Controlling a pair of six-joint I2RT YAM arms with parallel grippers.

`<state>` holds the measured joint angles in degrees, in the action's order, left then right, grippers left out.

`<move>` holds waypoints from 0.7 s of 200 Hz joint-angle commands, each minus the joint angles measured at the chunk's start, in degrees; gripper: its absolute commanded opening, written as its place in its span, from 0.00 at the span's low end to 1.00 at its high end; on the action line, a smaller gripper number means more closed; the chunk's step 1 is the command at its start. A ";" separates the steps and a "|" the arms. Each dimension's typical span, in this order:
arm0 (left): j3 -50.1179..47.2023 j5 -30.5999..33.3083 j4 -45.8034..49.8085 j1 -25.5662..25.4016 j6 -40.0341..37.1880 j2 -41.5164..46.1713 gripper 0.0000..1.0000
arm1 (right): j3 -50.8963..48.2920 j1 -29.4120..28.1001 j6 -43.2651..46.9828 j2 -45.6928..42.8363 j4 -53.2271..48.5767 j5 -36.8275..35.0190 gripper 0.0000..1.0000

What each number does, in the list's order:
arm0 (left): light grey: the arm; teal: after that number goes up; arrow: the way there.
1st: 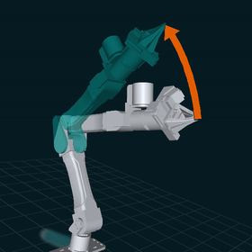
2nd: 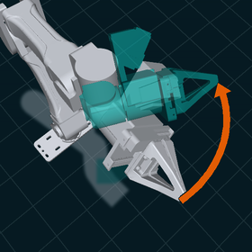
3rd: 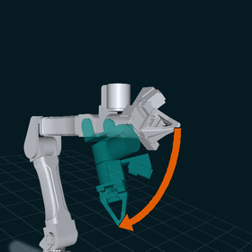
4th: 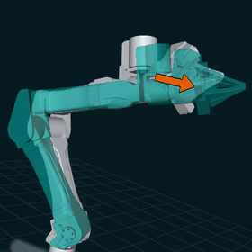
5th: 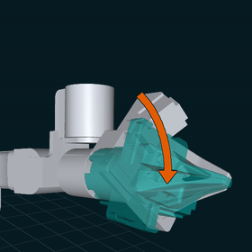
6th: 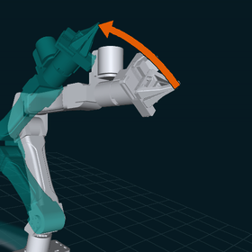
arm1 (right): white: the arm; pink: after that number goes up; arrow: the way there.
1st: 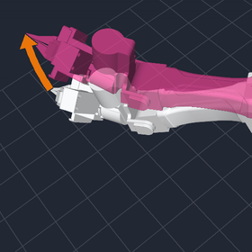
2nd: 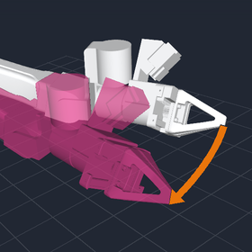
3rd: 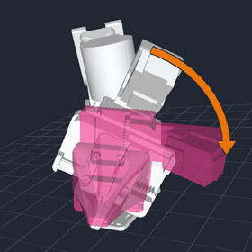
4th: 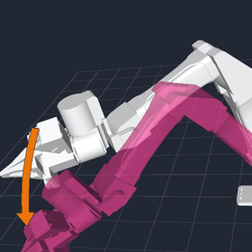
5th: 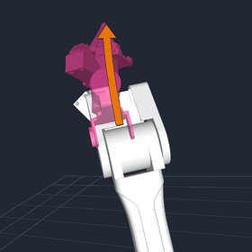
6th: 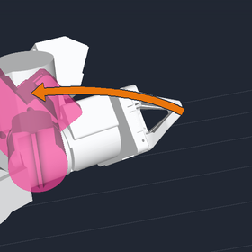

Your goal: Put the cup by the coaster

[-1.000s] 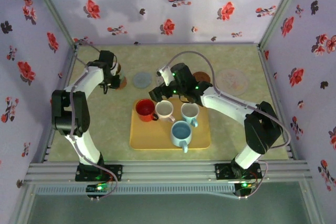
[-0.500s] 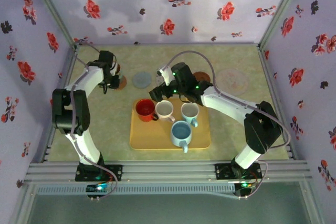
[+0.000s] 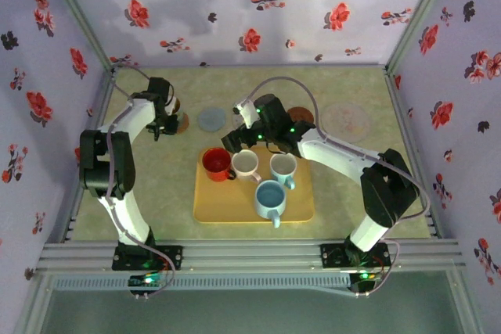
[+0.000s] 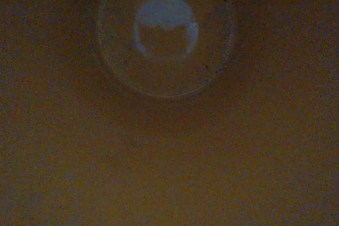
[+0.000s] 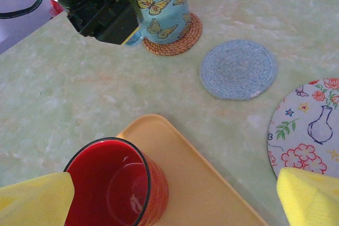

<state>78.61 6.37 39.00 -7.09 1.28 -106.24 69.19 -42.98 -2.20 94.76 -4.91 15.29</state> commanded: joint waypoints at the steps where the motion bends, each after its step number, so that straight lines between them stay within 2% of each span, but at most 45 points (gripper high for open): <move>1: 0.76 0.01 -3.43 0.59 -0.08 -0.03 0.00 | 1.74 0.55 -1.14 0.77 0.86 1.23 0.99; 29: 0.34 -0.28 -3.99 0.76 0.13 -0.11 0.03 | 1.74 0.55 -1.06 0.71 0.60 1.60 0.99; 107: -1.85 -0.25 -5.24 1.21 2.23 0.25 0.32 | 1.48 0.53 -0.26 0.34 0.34 1.94 0.99; 140: -2.39 -0.13 -5.39 1.73 2.50 0.46 0.33 | 1.83 0.55 -0.08 0.51 0.07 1.98 0.99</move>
<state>77.17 5.96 34.70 -6.09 2.85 -106.67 69.19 -42.74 -2.15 94.80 -4.91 16.43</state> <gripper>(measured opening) 0.330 0.993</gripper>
